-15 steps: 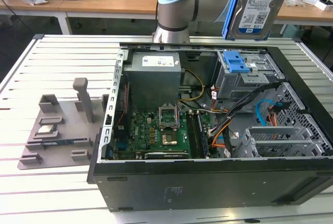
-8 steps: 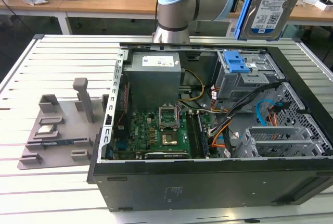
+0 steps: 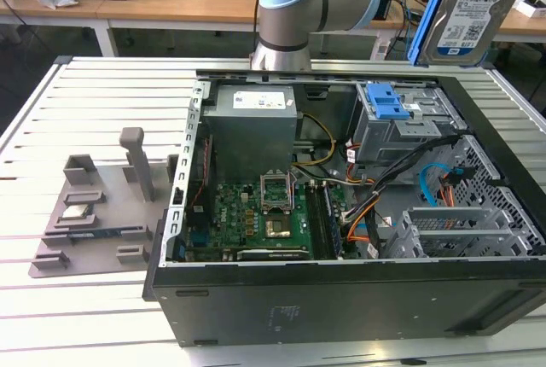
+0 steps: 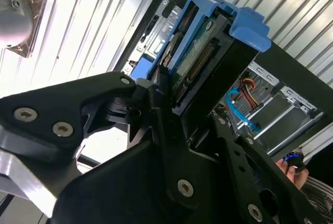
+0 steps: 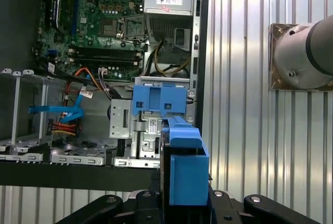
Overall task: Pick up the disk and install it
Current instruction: 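Pick up the disk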
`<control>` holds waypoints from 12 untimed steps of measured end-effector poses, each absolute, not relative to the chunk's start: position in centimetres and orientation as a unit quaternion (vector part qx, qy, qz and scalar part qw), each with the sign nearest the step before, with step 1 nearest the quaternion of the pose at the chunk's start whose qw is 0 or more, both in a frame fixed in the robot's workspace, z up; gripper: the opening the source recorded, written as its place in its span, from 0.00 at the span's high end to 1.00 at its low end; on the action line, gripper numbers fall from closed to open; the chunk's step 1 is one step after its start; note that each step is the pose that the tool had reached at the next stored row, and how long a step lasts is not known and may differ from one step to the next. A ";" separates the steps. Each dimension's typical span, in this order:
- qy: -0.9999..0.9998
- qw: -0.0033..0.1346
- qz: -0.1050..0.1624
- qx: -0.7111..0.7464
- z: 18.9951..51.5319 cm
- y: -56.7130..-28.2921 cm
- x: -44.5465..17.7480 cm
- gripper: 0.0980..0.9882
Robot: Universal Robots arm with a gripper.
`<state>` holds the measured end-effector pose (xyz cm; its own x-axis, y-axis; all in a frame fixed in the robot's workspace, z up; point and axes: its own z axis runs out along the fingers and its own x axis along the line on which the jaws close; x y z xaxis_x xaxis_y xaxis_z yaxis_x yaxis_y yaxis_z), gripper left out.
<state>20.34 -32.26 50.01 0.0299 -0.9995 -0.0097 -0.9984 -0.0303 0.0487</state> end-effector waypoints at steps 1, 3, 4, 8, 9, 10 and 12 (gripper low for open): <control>-0.696 0.014 -0.021 0.717 50.0 -32.3 20.4 0.70; -0.696 0.014 -0.020 0.717 50.0 -32.3 20.4 0.70; -0.696 0.014 -0.020 0.717 50.0 -32.3 20.5 0.70; -0.696 0.014 -0.020 0.717 50.0 -33.0 20.2 0.70; -0.696 0.014 -0.020 0.717 50.0 -33.3 20.1 0.70; -0.696 0.014 -0.020 0.717 50.0 -33.6 20.0 0.70; -0.696 0.014 -0.020 0.717 50.0 -34.9 19.6 0.70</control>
<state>19.64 -34.93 50.00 0.0298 -0.9995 -0.0096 -0.9984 -0.0302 0.0488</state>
